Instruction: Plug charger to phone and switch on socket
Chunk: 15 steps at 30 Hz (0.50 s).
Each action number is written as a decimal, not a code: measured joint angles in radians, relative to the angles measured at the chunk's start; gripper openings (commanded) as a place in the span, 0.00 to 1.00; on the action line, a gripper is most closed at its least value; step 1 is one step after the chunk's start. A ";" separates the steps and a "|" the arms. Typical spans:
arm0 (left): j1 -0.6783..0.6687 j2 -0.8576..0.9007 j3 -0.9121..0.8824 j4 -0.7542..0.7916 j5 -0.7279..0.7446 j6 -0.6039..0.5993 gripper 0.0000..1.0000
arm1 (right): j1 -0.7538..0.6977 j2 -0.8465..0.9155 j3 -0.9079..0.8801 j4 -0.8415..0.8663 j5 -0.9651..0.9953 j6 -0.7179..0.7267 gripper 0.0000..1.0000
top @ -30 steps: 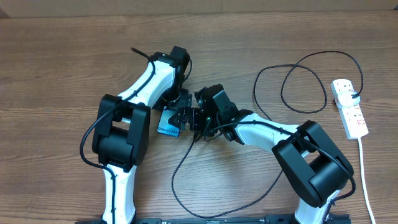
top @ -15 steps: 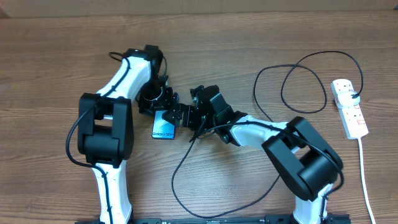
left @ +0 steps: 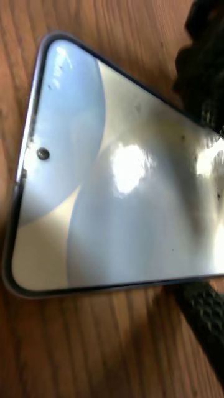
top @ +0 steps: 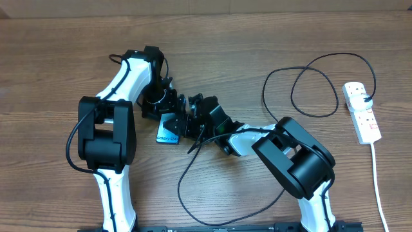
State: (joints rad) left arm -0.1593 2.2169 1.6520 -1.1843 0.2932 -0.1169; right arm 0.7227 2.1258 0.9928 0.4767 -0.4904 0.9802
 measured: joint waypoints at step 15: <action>0.000 -0.001 0.003 -0.004 0.016 0.014 0.97 | -0.010 0.013 -0.003 -0.010 -0.031 0.015 0.12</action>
State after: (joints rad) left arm -0.1589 2.2162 1.6554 -1.1881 0.3096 -0.1028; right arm 0.7124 2.1384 0.9897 0.4664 -0.5213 0.9955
